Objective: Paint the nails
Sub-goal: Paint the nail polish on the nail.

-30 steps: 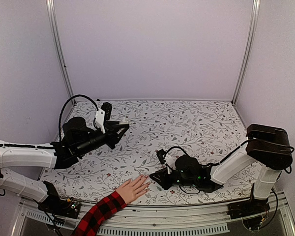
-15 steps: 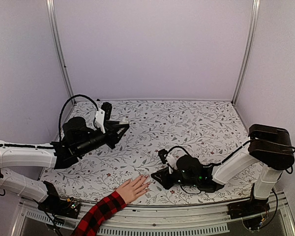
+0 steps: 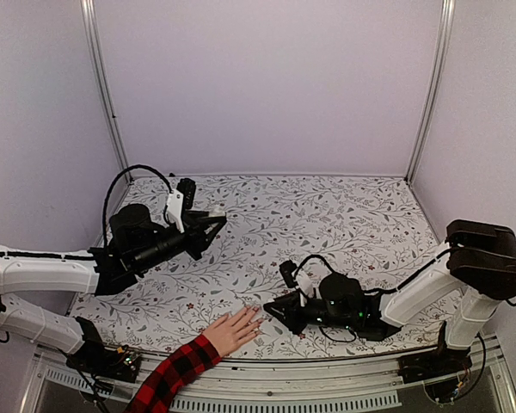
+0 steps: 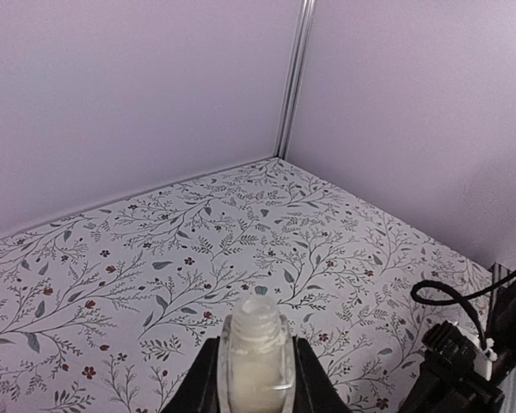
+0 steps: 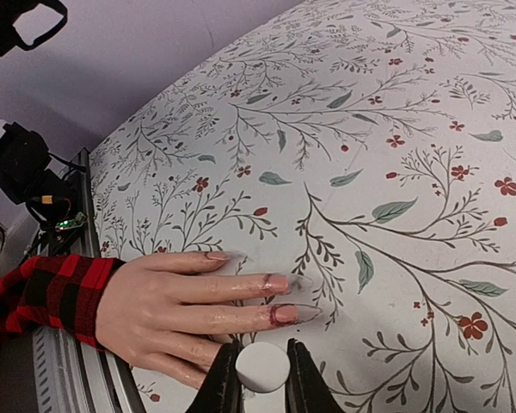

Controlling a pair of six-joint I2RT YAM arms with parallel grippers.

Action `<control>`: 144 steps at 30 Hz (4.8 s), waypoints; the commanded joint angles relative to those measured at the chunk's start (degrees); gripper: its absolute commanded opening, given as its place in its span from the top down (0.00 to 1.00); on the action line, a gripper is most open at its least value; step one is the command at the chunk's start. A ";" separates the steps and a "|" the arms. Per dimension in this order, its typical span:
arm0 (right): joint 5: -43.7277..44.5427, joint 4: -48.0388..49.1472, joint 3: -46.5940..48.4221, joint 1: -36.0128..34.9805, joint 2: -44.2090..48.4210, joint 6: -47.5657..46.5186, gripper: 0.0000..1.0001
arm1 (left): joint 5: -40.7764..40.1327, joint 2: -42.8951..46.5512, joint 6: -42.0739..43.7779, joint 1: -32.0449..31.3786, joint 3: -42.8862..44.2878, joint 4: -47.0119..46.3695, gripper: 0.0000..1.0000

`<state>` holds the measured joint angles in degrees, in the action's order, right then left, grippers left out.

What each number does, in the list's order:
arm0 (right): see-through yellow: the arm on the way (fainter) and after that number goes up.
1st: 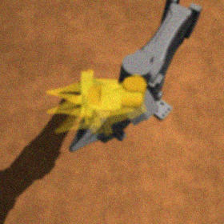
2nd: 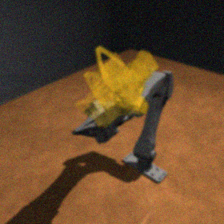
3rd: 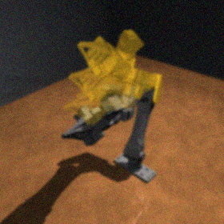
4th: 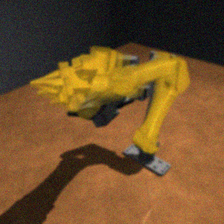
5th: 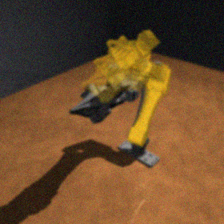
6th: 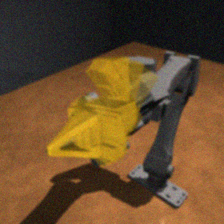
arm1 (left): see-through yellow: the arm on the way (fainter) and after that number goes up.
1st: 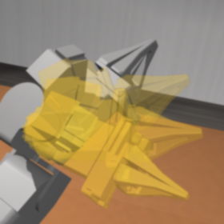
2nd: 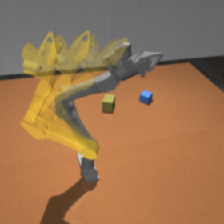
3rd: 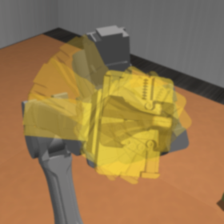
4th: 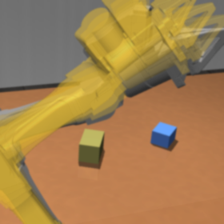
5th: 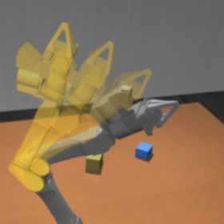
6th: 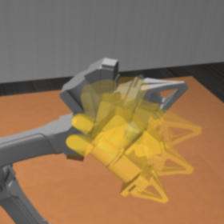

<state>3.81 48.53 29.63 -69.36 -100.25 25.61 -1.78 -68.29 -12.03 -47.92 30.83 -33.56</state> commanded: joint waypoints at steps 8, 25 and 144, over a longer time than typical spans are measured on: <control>-2.23 11.53 -1.06 -2.38 -1.77 -9.16 1.00 | 0.29 0.52 0.81 0.37 1.21 -0.67 1.00; -0.41 18.65 -2.79 -2.71 -8.32 -11.78 1.00 | 0.20 0.00 0.57 0.34 1.39 -0.72 1.00; 7.49 12.97 -1.50 -2.62 -9.21 -10.49 1.00 | 0.63 -1.58 0.91 0.37 2.62 -0.98 1.00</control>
<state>9.52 61.73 28.82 -71.64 -110.02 14.59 -1.74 -69.47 -11.99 -47.92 31.79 -33.54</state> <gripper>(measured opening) 0.162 0.214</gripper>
